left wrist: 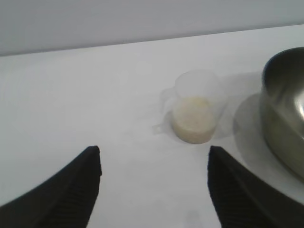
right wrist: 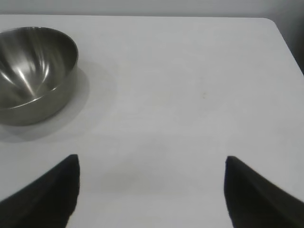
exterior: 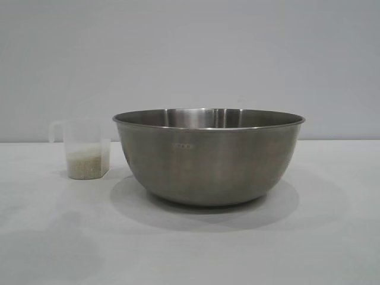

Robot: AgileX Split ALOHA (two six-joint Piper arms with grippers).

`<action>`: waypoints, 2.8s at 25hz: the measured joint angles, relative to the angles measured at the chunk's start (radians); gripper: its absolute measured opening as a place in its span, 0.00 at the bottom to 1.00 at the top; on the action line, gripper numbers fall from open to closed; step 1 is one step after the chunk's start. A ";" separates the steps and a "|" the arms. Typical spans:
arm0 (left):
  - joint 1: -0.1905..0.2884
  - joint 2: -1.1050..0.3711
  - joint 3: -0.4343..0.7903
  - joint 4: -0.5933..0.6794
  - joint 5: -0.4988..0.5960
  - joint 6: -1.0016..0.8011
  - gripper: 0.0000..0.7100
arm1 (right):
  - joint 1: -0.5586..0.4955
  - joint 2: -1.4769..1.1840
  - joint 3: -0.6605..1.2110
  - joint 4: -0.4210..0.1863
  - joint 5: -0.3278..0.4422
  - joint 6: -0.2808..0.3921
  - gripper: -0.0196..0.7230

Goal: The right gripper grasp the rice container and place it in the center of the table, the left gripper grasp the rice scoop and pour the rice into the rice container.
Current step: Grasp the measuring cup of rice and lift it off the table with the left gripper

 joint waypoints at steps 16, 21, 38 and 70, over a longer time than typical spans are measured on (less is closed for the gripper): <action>0.000 0.550 -0.057 -0.042 -0.428 0.016 0.66 | 0.000 0.000 0.000 0.000 0.000 0.000 0.79; 0.000 0.550 -0.092 -0.093 -0.430 0.018 0.66 | 0.000 0.000 0.000 0.000 0.000 0.000 0.79; 0.000 0.630 -0.251 -0.104 -0.430 0.069 0.66 | 0.000 0.000 0.000 0.000 0.000 0.000 0.79; 0.000 0.770 -0.441 -0.154 -0.431 0.132 0.66 | 0.000 0.000 0.000 0.000 0.001 0.000 0.79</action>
